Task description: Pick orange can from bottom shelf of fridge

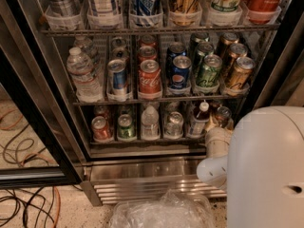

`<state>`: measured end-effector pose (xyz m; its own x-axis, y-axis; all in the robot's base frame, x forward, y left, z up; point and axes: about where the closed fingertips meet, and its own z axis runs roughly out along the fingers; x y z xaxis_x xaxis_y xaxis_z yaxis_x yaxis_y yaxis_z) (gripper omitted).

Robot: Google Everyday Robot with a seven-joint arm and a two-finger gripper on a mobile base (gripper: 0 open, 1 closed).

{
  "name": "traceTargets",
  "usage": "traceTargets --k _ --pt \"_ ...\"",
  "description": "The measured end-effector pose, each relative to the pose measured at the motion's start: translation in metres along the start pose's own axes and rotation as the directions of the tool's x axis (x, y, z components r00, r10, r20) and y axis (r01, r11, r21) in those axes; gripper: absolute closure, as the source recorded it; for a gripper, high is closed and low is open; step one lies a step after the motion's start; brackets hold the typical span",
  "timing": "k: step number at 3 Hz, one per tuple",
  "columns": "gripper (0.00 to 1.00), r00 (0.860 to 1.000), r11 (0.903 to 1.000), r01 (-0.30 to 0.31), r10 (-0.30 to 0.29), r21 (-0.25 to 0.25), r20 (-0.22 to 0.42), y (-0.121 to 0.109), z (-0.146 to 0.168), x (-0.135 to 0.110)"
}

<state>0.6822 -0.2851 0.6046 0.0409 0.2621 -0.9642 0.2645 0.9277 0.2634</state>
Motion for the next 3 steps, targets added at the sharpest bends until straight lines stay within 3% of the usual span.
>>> traceTargets --k 2,3 --pt "1.00 1.000 1.0000 0.000 0.000 0.000 0.000 0.000 0.000 0.000" --pt "1.00 1.000 0.9999 -0.004 0.004 -0.013 0.011 0.002 -0.008 -0.014"
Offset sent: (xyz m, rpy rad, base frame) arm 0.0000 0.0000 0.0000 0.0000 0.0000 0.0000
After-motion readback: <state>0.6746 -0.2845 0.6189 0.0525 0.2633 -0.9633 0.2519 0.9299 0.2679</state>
